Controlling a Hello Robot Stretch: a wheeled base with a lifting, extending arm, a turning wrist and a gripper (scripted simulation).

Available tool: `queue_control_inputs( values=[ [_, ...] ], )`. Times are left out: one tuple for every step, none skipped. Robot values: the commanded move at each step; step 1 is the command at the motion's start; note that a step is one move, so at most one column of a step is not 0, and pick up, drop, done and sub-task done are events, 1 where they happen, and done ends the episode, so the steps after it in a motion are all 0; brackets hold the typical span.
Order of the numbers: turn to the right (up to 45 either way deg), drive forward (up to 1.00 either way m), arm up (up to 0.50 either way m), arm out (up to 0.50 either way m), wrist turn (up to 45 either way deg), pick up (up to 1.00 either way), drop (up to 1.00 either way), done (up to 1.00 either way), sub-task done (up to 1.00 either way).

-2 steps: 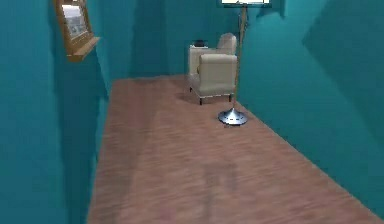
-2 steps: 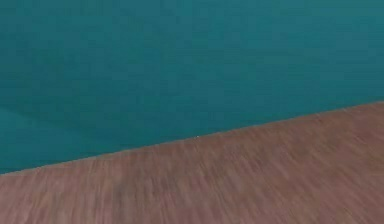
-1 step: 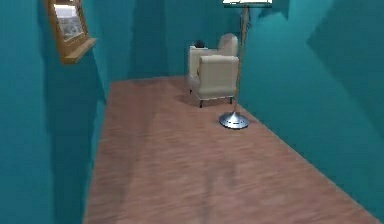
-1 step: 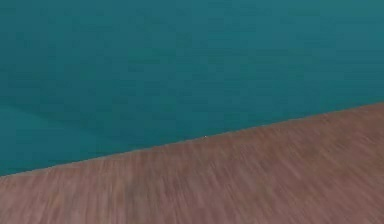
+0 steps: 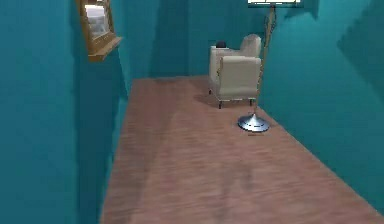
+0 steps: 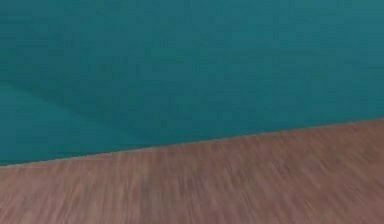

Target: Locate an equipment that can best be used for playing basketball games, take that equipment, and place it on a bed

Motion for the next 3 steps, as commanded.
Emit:
queue_control_inputs(
  values=[
    [0.0, 1.00, 0.00, 0.00, 0.0, 0.00, 0.00, 0.00, 0.00],
    [0.0, 1.00, 0.00, 0.00, 0.0, 0.00, 0.00, 0.00, 0.00],
    [-9.0, 0.00, 0.00, 0.00, 0.0, 0.00, 0.00, 0.00, 0.00]
  ],
)
